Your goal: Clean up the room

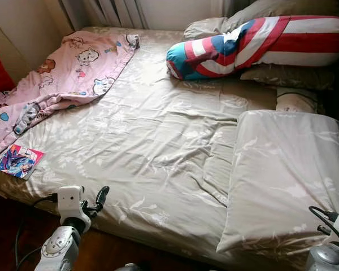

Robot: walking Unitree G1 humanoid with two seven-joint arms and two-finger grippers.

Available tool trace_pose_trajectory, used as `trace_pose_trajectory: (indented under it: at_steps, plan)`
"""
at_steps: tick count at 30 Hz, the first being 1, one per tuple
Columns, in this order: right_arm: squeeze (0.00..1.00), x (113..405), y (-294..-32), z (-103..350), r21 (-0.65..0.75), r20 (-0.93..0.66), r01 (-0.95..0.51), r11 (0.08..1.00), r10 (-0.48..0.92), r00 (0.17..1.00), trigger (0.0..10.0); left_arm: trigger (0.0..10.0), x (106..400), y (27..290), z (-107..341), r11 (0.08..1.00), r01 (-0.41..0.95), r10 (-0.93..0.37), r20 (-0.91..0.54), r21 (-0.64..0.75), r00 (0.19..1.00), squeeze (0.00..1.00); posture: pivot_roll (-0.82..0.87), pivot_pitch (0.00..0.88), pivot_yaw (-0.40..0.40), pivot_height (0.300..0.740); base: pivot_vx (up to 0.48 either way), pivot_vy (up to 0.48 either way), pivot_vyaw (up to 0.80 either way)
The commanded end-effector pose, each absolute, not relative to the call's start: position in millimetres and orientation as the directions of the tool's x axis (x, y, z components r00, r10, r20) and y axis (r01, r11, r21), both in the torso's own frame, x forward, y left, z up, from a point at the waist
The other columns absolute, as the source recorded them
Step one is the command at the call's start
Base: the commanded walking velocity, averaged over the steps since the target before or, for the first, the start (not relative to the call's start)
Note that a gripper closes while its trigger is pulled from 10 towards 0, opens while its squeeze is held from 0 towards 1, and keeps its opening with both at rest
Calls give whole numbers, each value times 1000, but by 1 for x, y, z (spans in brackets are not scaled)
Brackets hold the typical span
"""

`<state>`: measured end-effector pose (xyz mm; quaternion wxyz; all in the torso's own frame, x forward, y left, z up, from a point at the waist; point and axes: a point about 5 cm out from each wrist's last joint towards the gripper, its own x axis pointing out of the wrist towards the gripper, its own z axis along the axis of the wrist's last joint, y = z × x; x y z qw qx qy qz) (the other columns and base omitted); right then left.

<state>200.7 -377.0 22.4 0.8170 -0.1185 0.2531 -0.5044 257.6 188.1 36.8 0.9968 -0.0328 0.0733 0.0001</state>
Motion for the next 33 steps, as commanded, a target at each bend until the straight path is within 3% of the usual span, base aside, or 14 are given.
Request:
trace_pose_trajectory:
  at_steps: [1,5,6,12,13,15,16,17,23,30,33]
  plan:
    - [1000,202,-391,42,-442,-180,808,391,-920,347,10000,10000,253,193,30,998,-15,5,-172,-58,985,0,-65,109,53,740,0,0,0]
    - [1000,213,-388,50,-445,-145,785,431,-900,412,10000,10000,254,194,31,998,-17,8,-170,-56,985,0,-69,105,54,740,0,0,0]
    - [0,220,-385,53,-429,-129,774,467,-879,459,10000,10000,255,195,30,998,-20,11,-171,-56,985,0,-70,97,54,740,0,0,0]
    - [0,259,-344,54,-289,-159,600,746,-656,738,10000,10000,256,194,27,998,-23,11,-175,-66,984,0,-78,82,52,740,0,0,0]
    - [0,269,-324,48,-242,-193,506,828,-553,811,10000,10000,256,192,23,997,-23,10,-185,-72,983,0,-79,74,49,740,0,0,0]
    - [0,271,-320,46,-233,-200,484,844,-528,825,10000,10000,256,192,23,997,-23,9,-188,-73,982,0,-79,74,49,740,0,0,0]
    - [0,278,-283,30,-196,-269,304,932,-349,898,10000,10000,254,191,14,997,-26,8,-225,-76,974,0,-84,60,46,740,0,0,0]
    - [0,279,-261,20,-160,-307,204,966,-246,919,10000,10000,252,191,7,997,-30,10,-253,-76,967,0,-87,48,43,740,0,0,0]
    - [0,262,-221,-17,-111,-473,48,993,-95,876,10000,10000,244,195,-11,996,-60,32,-347,-70,937,0,-67,21,36,740,0,0,0]
    - [0,241,-205,-43,-75,-615,-3,997,-44,787,10000,10000,240,206,-23,995,-92,68,-415,-38,907,0,-55,0,31,740,0,0,0]
    - [0,230,-203,-52,-102,-662,-35,994,-42,748,10000,10000,223,209,-42,993,-119,97,-515,-10,852,0,-64,0,33,740,0,0,0]
